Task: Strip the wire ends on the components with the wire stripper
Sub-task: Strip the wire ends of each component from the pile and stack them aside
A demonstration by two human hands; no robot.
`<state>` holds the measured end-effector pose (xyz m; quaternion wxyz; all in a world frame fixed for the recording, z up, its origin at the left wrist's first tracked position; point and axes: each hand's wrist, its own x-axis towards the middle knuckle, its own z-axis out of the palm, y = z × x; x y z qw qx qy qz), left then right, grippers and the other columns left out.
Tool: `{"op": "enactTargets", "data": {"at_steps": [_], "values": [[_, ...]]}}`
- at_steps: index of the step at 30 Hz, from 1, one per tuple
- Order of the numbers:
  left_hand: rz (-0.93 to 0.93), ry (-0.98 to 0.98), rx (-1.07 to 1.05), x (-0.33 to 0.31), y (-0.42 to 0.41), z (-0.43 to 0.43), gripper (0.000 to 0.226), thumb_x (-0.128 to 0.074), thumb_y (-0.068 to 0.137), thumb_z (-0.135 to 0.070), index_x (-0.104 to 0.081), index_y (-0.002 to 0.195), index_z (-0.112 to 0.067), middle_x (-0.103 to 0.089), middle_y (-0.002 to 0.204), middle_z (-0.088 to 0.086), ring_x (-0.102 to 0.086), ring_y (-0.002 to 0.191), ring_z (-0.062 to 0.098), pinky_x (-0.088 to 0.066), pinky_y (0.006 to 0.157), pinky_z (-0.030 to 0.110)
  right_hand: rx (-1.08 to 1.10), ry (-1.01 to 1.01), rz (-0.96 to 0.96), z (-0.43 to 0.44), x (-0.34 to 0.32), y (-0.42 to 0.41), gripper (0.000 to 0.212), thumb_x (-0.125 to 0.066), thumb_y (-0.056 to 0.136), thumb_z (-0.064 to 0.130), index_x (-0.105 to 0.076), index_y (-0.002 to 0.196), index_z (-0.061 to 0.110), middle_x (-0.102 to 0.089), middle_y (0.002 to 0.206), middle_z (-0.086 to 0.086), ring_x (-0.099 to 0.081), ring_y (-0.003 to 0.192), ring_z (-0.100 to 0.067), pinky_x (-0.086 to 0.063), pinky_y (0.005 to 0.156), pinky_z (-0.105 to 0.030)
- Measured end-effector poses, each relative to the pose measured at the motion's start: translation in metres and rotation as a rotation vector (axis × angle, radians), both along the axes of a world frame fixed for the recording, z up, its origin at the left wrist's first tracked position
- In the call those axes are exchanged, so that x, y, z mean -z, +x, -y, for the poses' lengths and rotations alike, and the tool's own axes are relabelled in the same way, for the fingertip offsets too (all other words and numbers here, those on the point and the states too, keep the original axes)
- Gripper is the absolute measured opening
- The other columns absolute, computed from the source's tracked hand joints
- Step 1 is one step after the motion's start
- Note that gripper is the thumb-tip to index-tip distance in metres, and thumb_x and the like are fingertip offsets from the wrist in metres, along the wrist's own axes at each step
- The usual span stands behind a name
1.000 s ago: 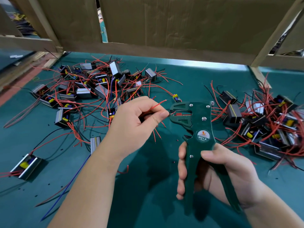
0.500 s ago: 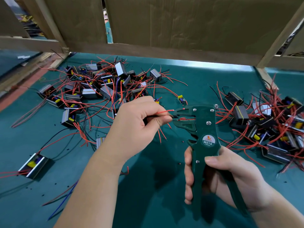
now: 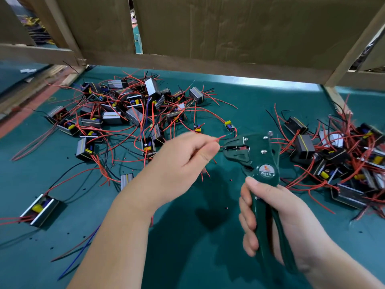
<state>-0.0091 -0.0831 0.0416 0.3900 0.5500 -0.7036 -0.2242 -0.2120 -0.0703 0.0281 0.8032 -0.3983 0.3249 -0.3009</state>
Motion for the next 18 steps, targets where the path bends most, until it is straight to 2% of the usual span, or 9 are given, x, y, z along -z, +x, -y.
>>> {"op": "enactTargets", "data": {"at_steps": [2,5,7,9,11,13,15,16,18], "values": [[-0.064,0.218,-0.002,0.006,-0.005,0.000,0.046,-0.035,0.098,-0.047,-0.065,0.082,-0.016,-0.060,0.062,-0.004,-0.050,0.056,0.001,-0.035,0.057,0.016,0.029,0.042,-0.005,0.004,0.000,0.000,0.052,-0.084,0.054,0.050,-0.056,0.070,0.009,-0.044,0.055,-0.015,-0.045,0.036,-0.026,-0.045,0.045,-0.035],[-0.143,0.286,-0.015,0.010,-0.010,0.003,0.033,-0.037,0.102,-0.037,-0.069,0.093,-0.031,-0.062,0.056,-0.003,-0.048,0.047,-0.002,-0.033,0.049,0.013,0.071,0.041,0.173,0.014,-0.005,-0.005,0.053,-0.088,0.049,0.044,-0.066,0.081,0.008,-0.056,0.069,-0.019,-0.059,0.057,-0.036,-0.053,0.058,-0.049],[-0.262,0.274,-0.033,0.009,-0.009,0.004,0.034,-0.041,0.102,-0.029,-0.069,0.085,-0.034,-0.067,0.064,0.002,-0.057,0.054,0.002,-0.040,0.056,0.018,0.149,0.012,0.207,0.019,-0.006,-0.008,0.055,-0.088,0.045,0.038,-0.069,0.086,0.007,-0.061,0.080,-0.021,-0.062,0.066,-0.039,-0.055,0.064,-0.053],[-0.391,0.247,-0.047,0.008,-0.010,0.005,0.039,-0.043,0.102,-0.020,-0.067,0.076,-0.035,-0.069,0.077,0.005,-0.068,0.071,0.007,-0.046,0.068,0.024,0.174,-0.021,0.222,0.019,-0.005,-0.012,0.057,-0.087,0.042,0.037,-0.072,0.088,0.007,-0.065,0.094,-0.024,-0.064,0.068,-0.040,-0.055,0.066,-0.054],[-0.506,0.226,-0.015,0.005,-0.015,0.004,0.032,-0.041,0.102,-0.011,-0.063,0.085,-0.028,-0.068,0.070,0.000,-0.071,0.084,0.010,-0.051,0.076,0.022,0.120,-0.006,0.238,0.017,-0.005,-0.011,0.061,-0.086,0.044,0.036,-0.073,0.094,0.004,-0.064,0.103,-0.028,-0.064,0.069,-0.041,-0.054,0.069,-0.057],[-0.689,0.237,0.037,0.005,-0.020,0.005,0.022,-0.037,0.103,-0.008,-0.057,0.096,-0.016,-0.069,0.067,-0.001,-0.071,0.088,0.014,-0.052,0.078,0.021,0.032,0.024,0.272,0.011,-0.005,-0.007,0.067,-0.086,0.049,0.036,-0.070,0.103,0.001,-0.062,0.090,-0.035,-0.063,0.072,-0.045,-0.052,0.071,-0.058],[-0.904,0.271,0.057,0.004,-0.026,0.005,0.017,-0.035,0.103,-0.007,-0.051,0.099,-0.013,-0.070,0.068,0.002,-0.070,0.078,0.015,-0.053,0.070,0.022,-0.115,0.015,0.293,0.008,-0.004,-0.003,0.069,-0.082,0.059,0.039,-0.065,0.114,0.001,-0.060,0.081,-0.038,-0.062,0.076,-0.047,-0.051,0.075,-0.056],[-0.978,0.286,0.057,0.004,-0.030,0.006,0.014,-0.036,0.103,-0.007,-0.049,0.099,-0.012,-0.070,0.069,0.001,-0.067,0.066,0.014,-0.052,0.060,0.022,-0.182,-0.001,0.288,0.006,-0.003,-0.001,0.069,-0.079,0.064,0.040,-0.063,0.119,0.002,-0.060,0.082,-0.039,-0.061,0.079,-0.046,-0.050,0.076,-0.054],[-1.087,0.320,0.079,0.004,-0.038,0.005,0.006,-0.042,0.101,-0.007,-0.048,0.103,-0.007,-0.066,0.068,0.002,-0.051,0.045,0.012,-0.039,0.038,0.018,-0.245,0.005,0.284,0.004,0.000,0.002,0.067,-0.076,0.069,0.038,-0.059,0.123,0.001,-0.061,0.085,-0.038,-0.062,0.080,-0.045,-0.048,0.076,-0.053]]}}
